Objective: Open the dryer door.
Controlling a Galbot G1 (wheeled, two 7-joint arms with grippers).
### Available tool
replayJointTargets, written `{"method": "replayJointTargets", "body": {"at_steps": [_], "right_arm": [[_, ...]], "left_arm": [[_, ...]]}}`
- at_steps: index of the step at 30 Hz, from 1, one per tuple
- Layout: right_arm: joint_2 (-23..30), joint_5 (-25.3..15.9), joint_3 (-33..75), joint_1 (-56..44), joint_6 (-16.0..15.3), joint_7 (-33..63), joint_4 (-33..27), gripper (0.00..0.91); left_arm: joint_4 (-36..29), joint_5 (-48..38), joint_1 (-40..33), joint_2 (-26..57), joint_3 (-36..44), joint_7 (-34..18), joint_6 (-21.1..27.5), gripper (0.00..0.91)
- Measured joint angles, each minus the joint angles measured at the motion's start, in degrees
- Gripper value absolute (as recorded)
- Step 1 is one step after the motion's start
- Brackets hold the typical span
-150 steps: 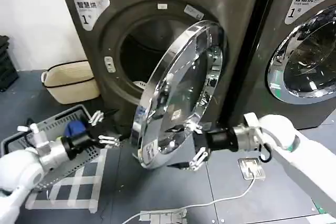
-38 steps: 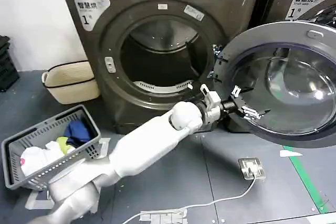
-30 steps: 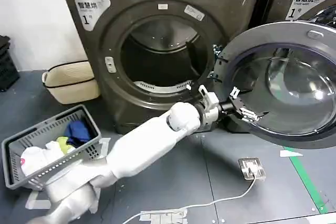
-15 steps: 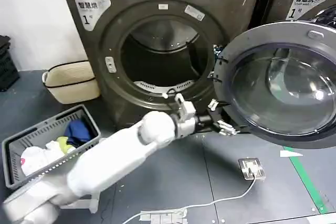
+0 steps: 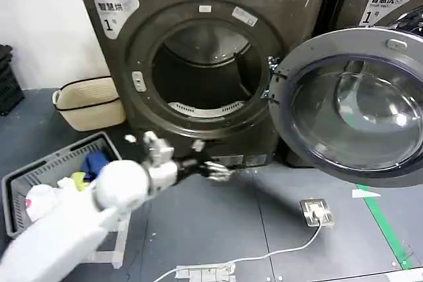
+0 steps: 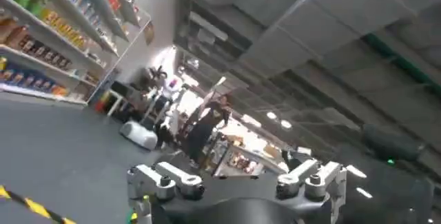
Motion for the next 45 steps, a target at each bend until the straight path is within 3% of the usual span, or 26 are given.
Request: {"method": "replayJointTargets", "body": {"at_steps": [6,12,25,35,45], "right_arm": [[0.00,1.91,-1.37,0.41,-1.58,-1.05,0.68,0.907],[0.00,2.40,-3.78,0.78,-1.59,-1.84,0.39,0.907],[0.00,4.42,-7.96,0.63,-1.87,-3.56,-0.33,0.907],[0.00,4.80,-8.80,0.41,-1.72,-3.82,-0.91,0.907],[-0.48,7.97,-8.02,0.37,-0.29,-5.01,-1.67,0.907]], "left_arm": [[-2.45,-6.31,11.73,5.44,-14.47,-6.11,4.37,0.907],[-2.70,-13.26,20.32,7.05,-26.10,-15.90,4.39,0.907],[2.49,-43.80,25.63,9.84,-40.62,-46.95,4.35,0.907],[11.15,-60.00,23.63,11.65,-42.15,-58.34,4.33,0.907],[19.06,-66.52,23.28,12.65,-43.91,-61.60,4.32,0.907]]}}
